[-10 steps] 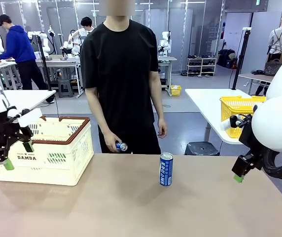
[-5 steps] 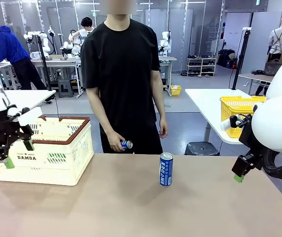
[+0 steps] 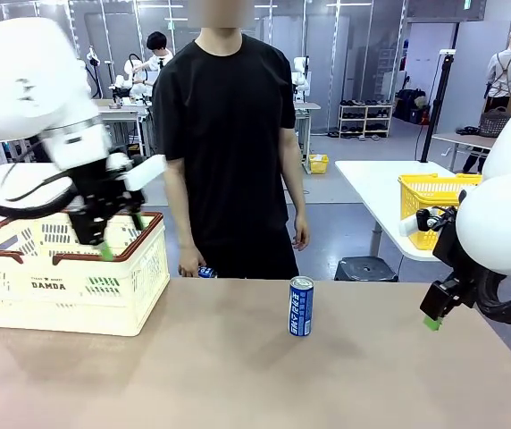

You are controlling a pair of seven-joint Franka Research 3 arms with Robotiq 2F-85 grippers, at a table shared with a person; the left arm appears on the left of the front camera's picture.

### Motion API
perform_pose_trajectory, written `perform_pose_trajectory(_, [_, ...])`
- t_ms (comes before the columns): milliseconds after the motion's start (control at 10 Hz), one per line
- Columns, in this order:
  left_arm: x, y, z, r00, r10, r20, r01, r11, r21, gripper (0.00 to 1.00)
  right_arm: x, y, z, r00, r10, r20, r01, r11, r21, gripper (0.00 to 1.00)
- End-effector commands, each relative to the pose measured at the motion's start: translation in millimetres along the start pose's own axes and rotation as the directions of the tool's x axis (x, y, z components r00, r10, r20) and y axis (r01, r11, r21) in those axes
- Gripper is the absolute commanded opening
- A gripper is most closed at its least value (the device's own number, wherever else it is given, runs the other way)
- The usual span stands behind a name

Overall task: Place the drinks into the Shopping basket.
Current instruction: Pick up one drink and place it into the Shopping basket.

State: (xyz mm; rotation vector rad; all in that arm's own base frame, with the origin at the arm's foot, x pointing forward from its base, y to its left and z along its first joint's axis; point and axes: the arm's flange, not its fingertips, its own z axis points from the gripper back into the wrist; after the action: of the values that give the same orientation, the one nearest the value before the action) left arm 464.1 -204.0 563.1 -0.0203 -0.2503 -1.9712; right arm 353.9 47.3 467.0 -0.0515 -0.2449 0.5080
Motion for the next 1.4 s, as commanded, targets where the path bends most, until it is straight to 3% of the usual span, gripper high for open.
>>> perform_pose_trajectory(0, [25,61,-9,0.999,-0.046,-0.026,0.046,0.999,-0.019,1.00,-1,1,0,1.000,0.001,-0.003,-0.001,1.000,0.003,0.94])
perform_pose_trajectory(200, [69,106,-24,0.991,-0.111,-0.072,0.109,0.993,-0.033,1.00,-1,1,0,1.000,0.001,-0.003,-0.001,1.000,0.003,0.94])
perform_pose_trajectory(600, [148,153,-68,0.969,-0.245,-0.034,0.242,0.967,-0.075,1.00,-1,1,0,1.000,0.001,-0.003,-0.001,1.000,0.003,0.94])
perform_pose_trajectory(1300, [209,189,-128,0.950,-0.303,0.069,0.308,0.949,-0.071,1.00,-1,1,0,1.000,0.001,-0.003,-0.001,1.000,0.003,0.94])
